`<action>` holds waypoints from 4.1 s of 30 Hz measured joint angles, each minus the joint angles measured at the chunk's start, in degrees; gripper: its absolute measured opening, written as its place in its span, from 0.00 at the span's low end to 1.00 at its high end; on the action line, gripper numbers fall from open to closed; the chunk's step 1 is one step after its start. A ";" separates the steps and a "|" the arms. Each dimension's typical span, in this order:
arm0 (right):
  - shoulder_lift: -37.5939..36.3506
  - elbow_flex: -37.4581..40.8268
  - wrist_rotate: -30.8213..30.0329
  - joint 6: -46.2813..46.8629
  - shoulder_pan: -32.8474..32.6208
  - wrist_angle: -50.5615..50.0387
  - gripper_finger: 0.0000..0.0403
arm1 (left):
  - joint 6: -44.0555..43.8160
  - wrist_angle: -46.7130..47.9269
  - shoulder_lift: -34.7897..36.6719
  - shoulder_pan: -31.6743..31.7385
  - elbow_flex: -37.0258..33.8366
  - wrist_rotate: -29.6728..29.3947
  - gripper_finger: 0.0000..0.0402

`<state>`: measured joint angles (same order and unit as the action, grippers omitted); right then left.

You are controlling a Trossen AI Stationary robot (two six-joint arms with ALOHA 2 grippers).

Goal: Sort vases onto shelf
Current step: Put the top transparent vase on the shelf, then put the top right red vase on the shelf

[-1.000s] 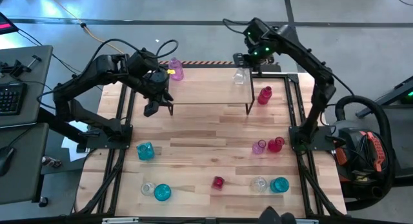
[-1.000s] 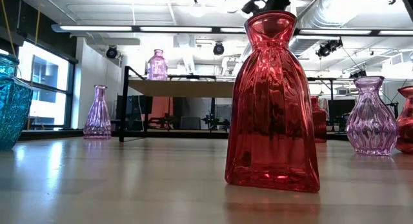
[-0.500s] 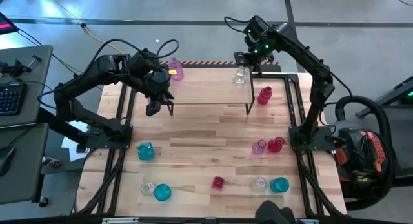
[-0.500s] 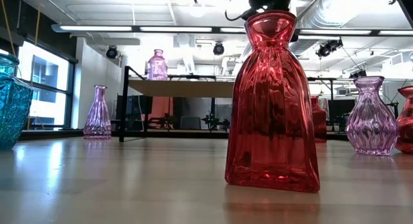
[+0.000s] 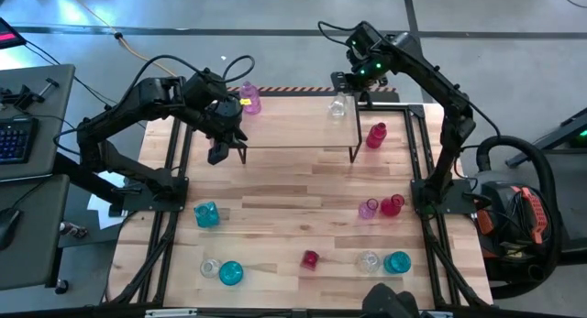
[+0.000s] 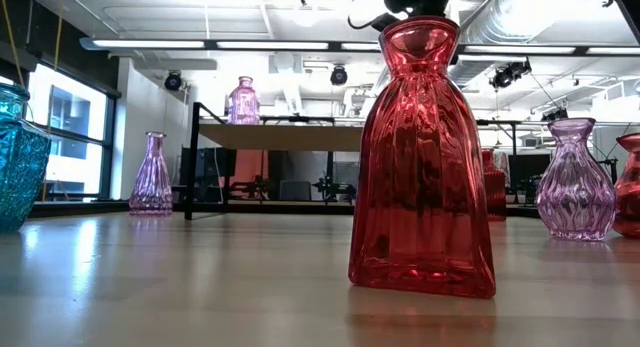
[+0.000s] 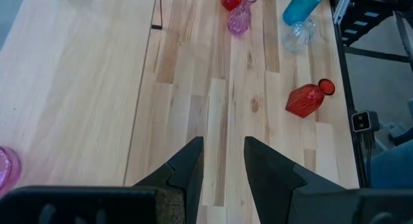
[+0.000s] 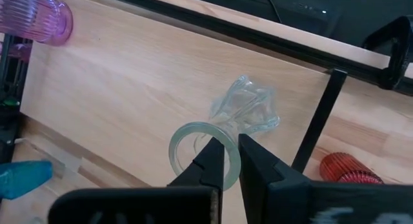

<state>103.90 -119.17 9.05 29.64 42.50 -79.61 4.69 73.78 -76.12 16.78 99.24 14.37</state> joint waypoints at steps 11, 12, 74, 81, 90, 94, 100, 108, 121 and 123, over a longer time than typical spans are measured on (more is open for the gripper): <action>0.00 0.00 -0.07 -1.19 0.00 0.01 0.03 | 0.00 0.00 0.00 0.00 0.00 0.00 0.26; 0.00 -0.01 -0.26 -1.19 0.00 0.00 0.03 | 0.00 0.00 0.00 0.00 0.02 0.00 0.26; -0.20 -12.75 -6.64 -1.41 -2.11 -9.44 0.15 | 0.00 3.87 0.04 0.00 0.04 0.00 0.26; -0.63 -13.09 -2.71 -1.94 -5.66 -10.43 0.15 | -0.02 7.09 0.04 0.00 0.04 0.00 0.26; -0.59 -13.09 -3.62 -3.14 -10.67 -10.40 0.15 | -2.34 7.59 2.41 0.00 -6.67 0.02 0.26; -1.51 -13.09 -5.58 -3.32 -11.24 -10.40 0.15 | -3.73 7.41 4.44 0.00 -10.05 0.00 0.26; -5.94 -13.09 -7.58 -2.68 -10.99 -10.40 0.15 | -6.75 5.49 7.17 0.00 -12.55 -0.02 0.26; -12.40 -13.09 -16.26 -1.19 -10.99 -10.40 0.15 | -7.65 2.82 8.63 -0.02 -12.57 -0.07 0.26; -16.35 -13.09 -23.58 -2.69 -10.99 -10.40 0.15 | -7.34 2.57 8.55 -0.01 -12.61 -0.14 0.26; -16.35 -13.09 -23.55 -3.44 -10.82 -10.40 0.16 | -6.97 2.58 8.55 0.00 -12.61 -0.19 0.26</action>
<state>87.55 -132.27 -14.50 26.20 31.68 -90.02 -2.28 76.36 -67.57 16.78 86.63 14.18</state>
